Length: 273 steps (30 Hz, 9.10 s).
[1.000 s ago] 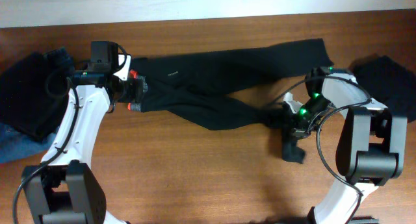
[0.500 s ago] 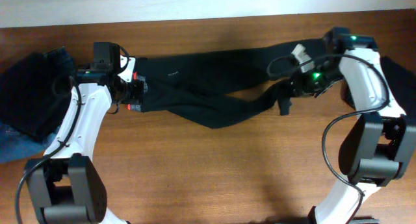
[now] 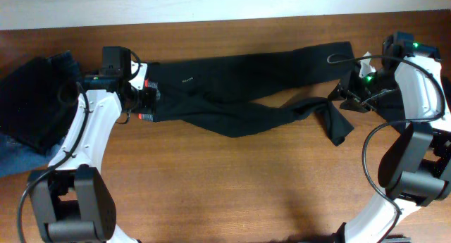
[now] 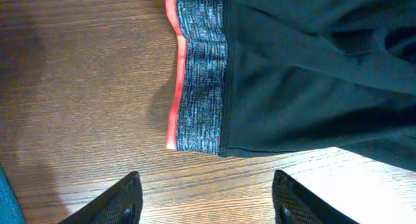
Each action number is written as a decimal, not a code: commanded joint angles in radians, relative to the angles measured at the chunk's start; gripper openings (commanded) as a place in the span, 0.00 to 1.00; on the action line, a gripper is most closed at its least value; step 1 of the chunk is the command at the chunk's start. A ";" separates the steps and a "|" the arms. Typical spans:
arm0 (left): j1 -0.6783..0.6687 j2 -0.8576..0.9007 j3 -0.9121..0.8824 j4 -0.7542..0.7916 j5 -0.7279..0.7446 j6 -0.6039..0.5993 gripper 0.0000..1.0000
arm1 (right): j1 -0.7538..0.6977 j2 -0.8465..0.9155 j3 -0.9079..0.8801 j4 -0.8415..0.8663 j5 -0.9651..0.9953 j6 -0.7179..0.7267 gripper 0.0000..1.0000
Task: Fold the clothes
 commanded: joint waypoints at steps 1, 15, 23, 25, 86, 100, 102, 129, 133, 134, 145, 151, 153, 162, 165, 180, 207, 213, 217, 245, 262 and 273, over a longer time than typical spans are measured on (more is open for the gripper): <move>0.001 0.011 -0.009 -0.012 0.018 -0.002 0.63 | 0.004 -0.002 0.007 -0.024 0.018 -0.010 0.47; -0.001 0.073 -0.103 0.209 0.192 -0.001 0.53 | 0.004 -0.002 0.007 -0.075 0.117 -0.053 0.47; -0.011 0.148 -0.107 0.266 0.332 -0.002 0.51 | 0.004 -0.002 0.006 -0.076 0.117 -0.053 0.47; -0.018 0.176 -0.107 0.240 0.332 -0.002 0.51 | 0.004 -0.002 0.006 -0.076 0.117 -0.053 0.47; 0.010 0.313 -0.107 -0.090 -0.071 -0.081 0.19 | 0.117 -0.032 -0.442 0.348 0.532 -0.153 0.28; 0.010 0.313 -0.107 -0.085 -0.071 -0.081 0.19 | 0.117 -0.090 -0.378 0.266 0.531 -0.152 0.34; 0.010 0.313 -0.107 -0.085 -0.071 -0.081 0.19 | 0.117 -0.090 -0.378 0.272 0.531 -0.152 0.30; 0.010 0.313 -0.107 -0.077 -0.071 -0.081 0.19 | 0.105 -0.460 -0.318 0.185 0.512 0.102 0.05; 0.010 0.313 -0.107 -0.078 -0.071 -0.081 0.19 | 0.084 -0.460 -0.318 0.132 0.523 0.168 0.05; 0.010 0.313 -0.107 -0.078 -0.071 -0.081 0.19 | 0.078 -0.460 -0.318 0.115 0.507 0.168 0.05; 0.010 0.313 -0.107 -0.078 -0.071 -0.081 0.19 | 0.031 -0.427 -0.319 0.138 0.544 0.171 0.12; 0.010 0.313 -0.107 -0.079 -0.071 -0.081 0.19 | -0.063 -0.291 -0.319 0.243 0.529 0.185 0.36; 0.010 0.313 -0.107 -0.078 -0.071 -0.081 0.19 | -0.089 -0.242 -0.319 0.222 0.521 0.184 0.42; 0.010 0.313 -0.107 -0.066 -0.072 -0.080 0.19 | -0.107 -0.133 -0.320 0.143 0.401 -0.039 0.54; 0.010 0.313 -0.107 -0.060 -0.072 -0.080 0.19 | -0.106 -0.133 -0.320 0.154 0.380 -0.049 0.55; 0.010 0.313 -0.107 -0.055 -0.071 -0.081 0.19 | -0.106 -0.132 -0.446 0.333 0.370 -0.049 0.58; 0.010 0.313 -0.107 -0.056 -0.071 -0.080 0.19 | -0.106 -0.151 -0.614 0.425 0.241 -0.050 0.04; 0.010 0.313 -0.107 -0.055 -0.072 -0.080 0.19 | -0.106 -0.267 -0.588 0.236 0.160 -0.095 0.04; 0.010 0.313 -0.107 -0.053 -0.071 -0.080 0.19 | -0.110 -0.357 -0.537 0.065 0.167 -0.094 0.04; 0.010 0.313 -0.107 -0.044 -0.071 -0.080 0.19 | -0.409 -0.373 -0.491 0.079 0.079 0.032 0.04; 0.010 0.313 -0.107 -0.044 -0.071 -0.080 0.19 | -0.407 -0.168 -0.491 0.269 0.199 0.152 0.53; 0.010 0.313 -0.107 -0.044 -0.071 -0.081 0.19 | -0.352 -0.167 -0.536 0.229 0.241 0.079 0.53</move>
